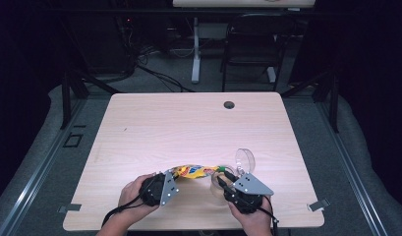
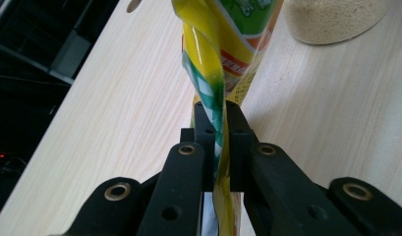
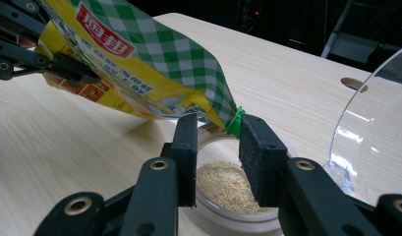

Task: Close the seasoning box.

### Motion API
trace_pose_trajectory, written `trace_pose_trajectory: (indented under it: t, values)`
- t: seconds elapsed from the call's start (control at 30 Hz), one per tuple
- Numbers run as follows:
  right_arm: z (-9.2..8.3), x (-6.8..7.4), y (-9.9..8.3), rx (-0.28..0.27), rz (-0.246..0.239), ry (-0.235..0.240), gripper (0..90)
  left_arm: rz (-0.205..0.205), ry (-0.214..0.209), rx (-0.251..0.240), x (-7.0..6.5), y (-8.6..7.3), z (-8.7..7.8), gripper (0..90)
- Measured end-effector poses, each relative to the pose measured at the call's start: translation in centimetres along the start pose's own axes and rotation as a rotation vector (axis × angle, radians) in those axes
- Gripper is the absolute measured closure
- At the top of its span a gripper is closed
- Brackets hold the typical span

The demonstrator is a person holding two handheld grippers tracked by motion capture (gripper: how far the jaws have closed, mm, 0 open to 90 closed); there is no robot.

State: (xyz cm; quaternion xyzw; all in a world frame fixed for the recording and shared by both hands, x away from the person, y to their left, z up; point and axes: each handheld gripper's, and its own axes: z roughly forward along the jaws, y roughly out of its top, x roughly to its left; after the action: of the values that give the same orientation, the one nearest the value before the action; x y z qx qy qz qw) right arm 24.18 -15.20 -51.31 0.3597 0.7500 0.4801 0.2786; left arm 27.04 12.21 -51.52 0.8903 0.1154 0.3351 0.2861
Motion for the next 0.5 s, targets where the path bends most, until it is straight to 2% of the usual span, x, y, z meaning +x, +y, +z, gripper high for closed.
trace_pose_trajectory:
  t: [0.5]
  values:
    - [-0.13, -0.23, -0.06, -0.004, 0.010, -0.007, 69.0, -0.051, -0.039, -0.012, 0.28, -0.52, 0.35, 88.2]
